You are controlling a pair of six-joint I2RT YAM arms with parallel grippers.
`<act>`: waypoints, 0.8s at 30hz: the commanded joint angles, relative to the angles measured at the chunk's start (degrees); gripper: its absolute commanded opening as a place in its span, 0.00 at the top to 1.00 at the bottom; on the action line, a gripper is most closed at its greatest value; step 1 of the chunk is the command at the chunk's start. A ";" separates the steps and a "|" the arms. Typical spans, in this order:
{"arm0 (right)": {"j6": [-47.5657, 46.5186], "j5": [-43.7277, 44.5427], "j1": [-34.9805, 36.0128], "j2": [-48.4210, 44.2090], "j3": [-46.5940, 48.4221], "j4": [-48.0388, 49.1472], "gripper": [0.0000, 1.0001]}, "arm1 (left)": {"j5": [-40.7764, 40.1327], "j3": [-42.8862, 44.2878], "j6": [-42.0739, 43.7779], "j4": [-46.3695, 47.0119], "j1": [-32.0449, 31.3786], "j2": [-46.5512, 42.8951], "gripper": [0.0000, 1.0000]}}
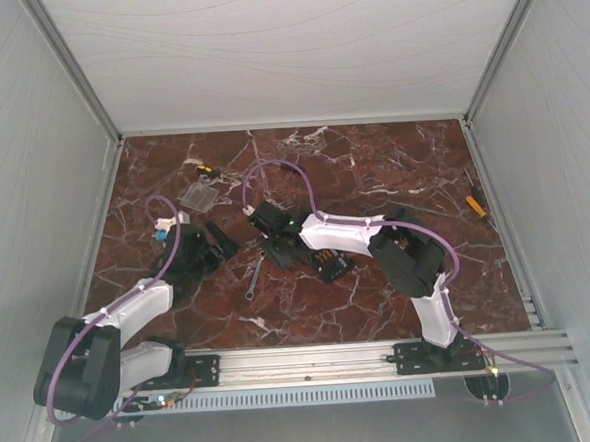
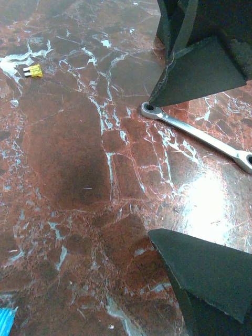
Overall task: Snap on the fuse box
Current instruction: Pick up the fuse from the center of the board.
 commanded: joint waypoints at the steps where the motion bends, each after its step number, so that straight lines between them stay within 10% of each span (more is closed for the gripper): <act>1: 3.17 0.94 0.14 4.26 0.14 -1.09 0.65 | -0.39 -0.02 0.19 0.55 0.45 -0.56 0.01; 24: 4.94 0.86 -0.54 2.79 -1.16 -0.50 0.83 | 1.92 -0.48 0.05 2.04 0.44 -0.86 0.01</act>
